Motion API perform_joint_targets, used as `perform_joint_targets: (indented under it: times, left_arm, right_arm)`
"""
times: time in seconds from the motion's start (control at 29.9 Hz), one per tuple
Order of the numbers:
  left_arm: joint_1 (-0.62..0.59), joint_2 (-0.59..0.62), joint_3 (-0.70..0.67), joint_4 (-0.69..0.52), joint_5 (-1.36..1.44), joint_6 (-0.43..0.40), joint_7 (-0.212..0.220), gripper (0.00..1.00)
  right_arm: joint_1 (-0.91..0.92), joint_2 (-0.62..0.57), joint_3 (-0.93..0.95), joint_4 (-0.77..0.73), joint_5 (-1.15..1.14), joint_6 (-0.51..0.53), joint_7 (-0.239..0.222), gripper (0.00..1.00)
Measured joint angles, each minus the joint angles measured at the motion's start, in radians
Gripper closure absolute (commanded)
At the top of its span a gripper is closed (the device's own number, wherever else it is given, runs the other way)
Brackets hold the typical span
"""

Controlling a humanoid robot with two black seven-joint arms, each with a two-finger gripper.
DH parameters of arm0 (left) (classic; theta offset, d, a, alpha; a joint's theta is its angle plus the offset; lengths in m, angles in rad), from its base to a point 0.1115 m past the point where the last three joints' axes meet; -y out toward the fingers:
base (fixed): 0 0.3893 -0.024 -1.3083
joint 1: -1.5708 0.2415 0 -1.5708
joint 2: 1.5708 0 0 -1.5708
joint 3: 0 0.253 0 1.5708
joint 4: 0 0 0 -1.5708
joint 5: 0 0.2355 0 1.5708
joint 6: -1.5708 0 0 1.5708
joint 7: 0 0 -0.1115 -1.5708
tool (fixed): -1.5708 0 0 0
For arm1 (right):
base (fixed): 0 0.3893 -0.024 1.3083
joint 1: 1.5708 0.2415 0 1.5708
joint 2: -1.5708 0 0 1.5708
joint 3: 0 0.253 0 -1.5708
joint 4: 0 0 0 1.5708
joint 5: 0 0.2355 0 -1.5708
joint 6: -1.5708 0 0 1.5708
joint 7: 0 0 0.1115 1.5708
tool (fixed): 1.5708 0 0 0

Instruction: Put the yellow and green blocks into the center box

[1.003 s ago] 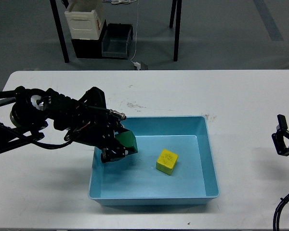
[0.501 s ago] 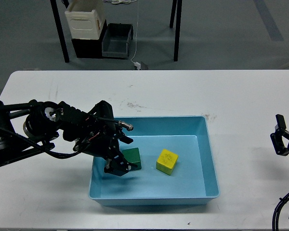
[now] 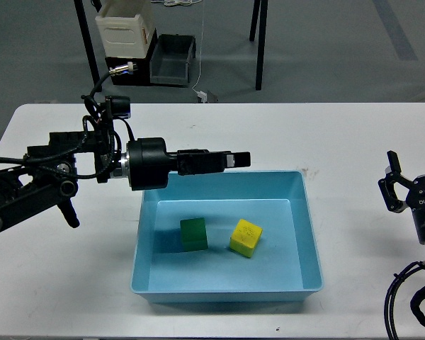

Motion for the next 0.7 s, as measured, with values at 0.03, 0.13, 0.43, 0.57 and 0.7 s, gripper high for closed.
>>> perform_joint_targets:
  times: [0.03, 0.13, 0.43, 0.57, 0.7]
  left_arm:
    - [0.035, -0.003, -0.031, -0.001, -0.063, 0.008, 0.000, 0.00]
    - [0.167, -0.014, -0.152, -0.004, -0.195, 0.073, 0.000, 0.00]
    - [0.478, -0.018, -0.368, -0.027, -0.758, 0.203, 0.000, 0.00]
    - [0.508, -0.001, -0.382, -0.021, -1.105, 0.208, 0.000, 0.00]
    - [0.546, 0.012, -0.386, -0.021, -1.413, 0.183, 0.000, 0.00]
  right_arm:
    - [0.004, 0.000, -0.005, 0.000, 0.068, 0.002, -0.021, 0.00]
    - [0.007, 0.001, -0.012, -0.001, 0.242, 0.005, -0.064, 0.00]
    - [-0.006, 0.020, 0.001, -0.039, 0.622, 0.013, -0.209, 0.00]
    - [-0.018, 0.033, 0.005, -0.047, 0.647, 0.012, -0.217, 0.00]
    - [-0.039, 0.034, 0.005, -0.048, 0.651, 0.012, -0.218, 0.00]
